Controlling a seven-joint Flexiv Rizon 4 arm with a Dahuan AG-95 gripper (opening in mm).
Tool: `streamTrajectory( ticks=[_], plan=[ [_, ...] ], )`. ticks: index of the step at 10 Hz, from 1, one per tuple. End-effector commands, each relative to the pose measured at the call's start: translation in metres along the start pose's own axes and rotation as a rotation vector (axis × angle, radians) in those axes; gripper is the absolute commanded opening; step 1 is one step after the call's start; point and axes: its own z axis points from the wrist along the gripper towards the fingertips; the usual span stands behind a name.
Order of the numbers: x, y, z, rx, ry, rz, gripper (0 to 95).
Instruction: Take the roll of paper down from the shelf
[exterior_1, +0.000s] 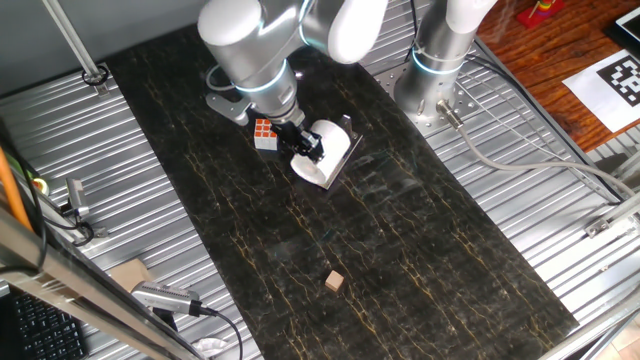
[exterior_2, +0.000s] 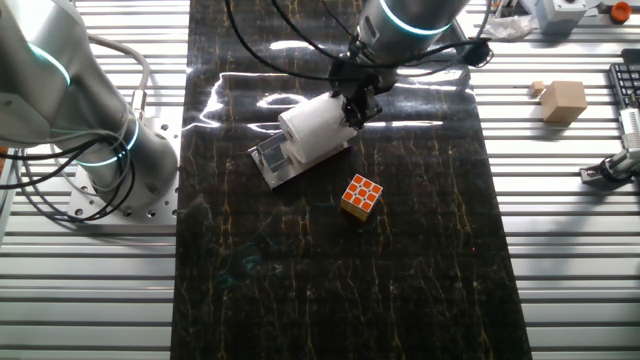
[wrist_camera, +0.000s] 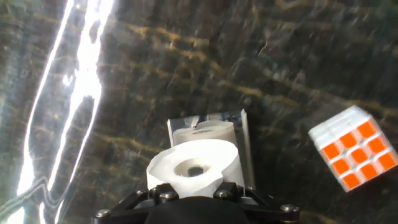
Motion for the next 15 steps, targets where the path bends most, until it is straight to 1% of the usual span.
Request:
streamTrajectory(
  ticks=[1,2,3,4,7,8,9,11,13,14,15],
  plan=[
    [-0.008,0.002,-0.002,0.006,-0.009,0.004,0.0],
    [-0.010,0.004,-0.003,0.012,-0.020,-0.004,0.0],
    [-0.010,0.005,-0.004,0.016,-0.021,-0.008,0.0],
    [-0.011,0.005,-0.004,0.025,-0.033,-0.026,0.0],
    [-0.010,0.004,-0.004,0.033,-0.027,-0.022,0.0],
    [-0.010,0.004,-0.004,0.033,-0.029,-0.021,0.0],
    [-0.009,0.003,-0.006,0.037,-0.040,-0.018,0.0],
    [-0.007,-0.001,-0.011,0.060,-0.117,-0.011,0.0],
    [-0.005,0.000,-0.014,0.076,-0.167,-0.001,0.0],
    [-0.004,0.001,-0.015,0.079,-0.173,-0.001,0.0],
    [-0.005,0.001,-0.015,0.081,-0.172,-0.001,0.0]
  ],
)
